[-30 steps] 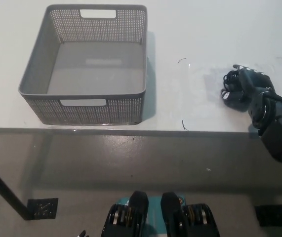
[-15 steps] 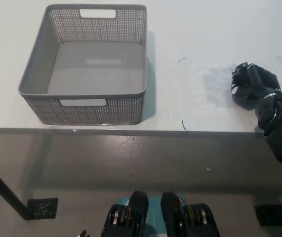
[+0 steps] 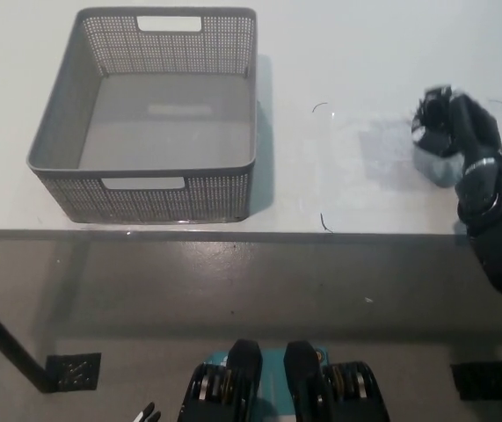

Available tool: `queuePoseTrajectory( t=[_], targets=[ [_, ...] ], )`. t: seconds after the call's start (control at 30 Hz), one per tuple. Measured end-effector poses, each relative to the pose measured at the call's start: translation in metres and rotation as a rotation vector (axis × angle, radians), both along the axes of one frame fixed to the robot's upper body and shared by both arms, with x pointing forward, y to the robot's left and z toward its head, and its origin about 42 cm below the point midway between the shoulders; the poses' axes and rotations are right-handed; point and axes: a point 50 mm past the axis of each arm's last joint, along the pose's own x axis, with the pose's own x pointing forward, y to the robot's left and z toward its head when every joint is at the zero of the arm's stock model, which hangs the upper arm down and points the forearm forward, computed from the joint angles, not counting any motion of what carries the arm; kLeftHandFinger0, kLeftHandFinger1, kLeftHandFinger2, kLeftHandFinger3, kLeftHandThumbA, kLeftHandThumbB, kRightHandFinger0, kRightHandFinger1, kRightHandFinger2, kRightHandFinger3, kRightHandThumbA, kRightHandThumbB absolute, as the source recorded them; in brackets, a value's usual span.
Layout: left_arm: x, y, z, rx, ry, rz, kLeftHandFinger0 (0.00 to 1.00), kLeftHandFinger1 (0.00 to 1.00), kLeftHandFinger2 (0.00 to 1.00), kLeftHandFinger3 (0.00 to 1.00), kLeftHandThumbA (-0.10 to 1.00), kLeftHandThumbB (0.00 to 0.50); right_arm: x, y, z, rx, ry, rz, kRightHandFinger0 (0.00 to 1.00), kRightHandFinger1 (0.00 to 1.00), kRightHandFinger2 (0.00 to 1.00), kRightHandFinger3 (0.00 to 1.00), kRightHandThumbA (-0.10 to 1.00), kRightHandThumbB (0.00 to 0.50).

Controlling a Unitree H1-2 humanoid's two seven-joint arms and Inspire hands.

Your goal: Use the right hand to pick up a webcam and put it into a container on the left side

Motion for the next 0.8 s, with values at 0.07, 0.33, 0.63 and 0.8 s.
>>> queuePoseTrajectory(
  t=[0.07, 0.33, 0.63, 0.8],
  targets=[
    [0.001, 0.000, 0.000, 0.000, -0.002, -0.001, 1.00, 1.00, 1.00, 1.00, 1.00, 0.201, 0.001, 0.008, 0.017, 0.020, -0.063, 0.022, 0.00, 0.45, 0.81, 0.86, -0.10, 0.182],
    [0.001, 0.000, -0.001, -0.001, 0.001, -0.001, 1.00, 1.00, 1.00, 1.00, 1.00, 0.205, -0.012, 0.050, 0.077, 0.075, -0.280, 0.130, 0.00, 0.39, 0.78, 0.90, -0.10, 0.177],
    [0.009, -0.001, 0.000, 0.000, -0.010, -0.009, 1.00, 1.00, 1.00, 1.00, 1.00, 0.190, -0.047, 0.097, 0.128, 0.139, -0.445, 0.252, 0.00, 0.34, 0.78, 0.93, -0.10, 0.169],
    [0.017, -0.003, 0.002, 0.003, -0.023, -0.018, 1.00, 1.00, 1.00, 1.00, 1.00, 0.203, -0.071, 0.143, 0.161, 0.155, -0.521, 0.364, 0.00, 0.35, 0.78, 0.94, -0.10, 0.185]
  ],
)
